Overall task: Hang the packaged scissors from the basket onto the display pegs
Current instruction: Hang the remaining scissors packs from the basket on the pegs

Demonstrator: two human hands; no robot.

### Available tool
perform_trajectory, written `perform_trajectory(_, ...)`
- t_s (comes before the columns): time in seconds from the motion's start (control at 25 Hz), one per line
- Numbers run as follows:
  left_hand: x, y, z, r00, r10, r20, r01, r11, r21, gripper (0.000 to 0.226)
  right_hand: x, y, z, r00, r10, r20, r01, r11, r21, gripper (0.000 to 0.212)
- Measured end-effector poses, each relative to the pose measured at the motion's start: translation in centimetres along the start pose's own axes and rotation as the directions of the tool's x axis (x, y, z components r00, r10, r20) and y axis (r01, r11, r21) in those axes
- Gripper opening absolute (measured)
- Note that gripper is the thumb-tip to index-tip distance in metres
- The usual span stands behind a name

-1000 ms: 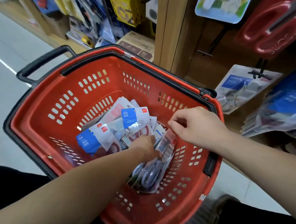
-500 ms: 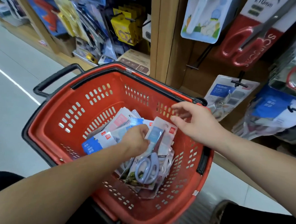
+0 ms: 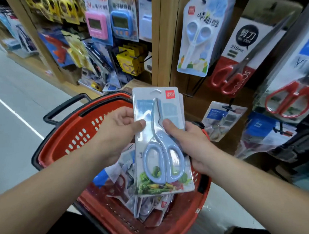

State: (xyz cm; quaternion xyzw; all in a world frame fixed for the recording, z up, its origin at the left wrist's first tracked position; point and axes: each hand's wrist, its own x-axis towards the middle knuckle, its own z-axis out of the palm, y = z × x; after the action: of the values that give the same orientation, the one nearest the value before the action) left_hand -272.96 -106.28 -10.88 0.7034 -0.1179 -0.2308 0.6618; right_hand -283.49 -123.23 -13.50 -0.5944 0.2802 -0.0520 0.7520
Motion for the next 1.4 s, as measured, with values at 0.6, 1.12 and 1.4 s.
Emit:
perform_trajectory(0.6, -3.5, 0.8, 11.0, 0.969, -0.039, 0.244, 0.091, 0.975, -0.205, 0.03, -4.5, -3.9, -8.4, 0.946, -0.213, -0.246, 0.231, 0.972, 0.048, 0.029)
perform_trajectory(1.12, -3.9, -5.3, 22.4, 0.964, 0.14, 0.226, -0.237, 0.836, 0.495, 0.02, -12.2, 2.0, -22.2, 0.81, -0.104, -0.577, 0.065, 0.994, -0.088, 0.011)
perform_trajectory(1.4, -6.0, -8.2, 20.4, 0.976, 0.205, 0.071, -0.212, 0.828, 0.52, 0.016, -10.1, 2.8, -19.6, 0.881, -0.048, -0.471, 0.026, 0.998, -0.054, 0.02)
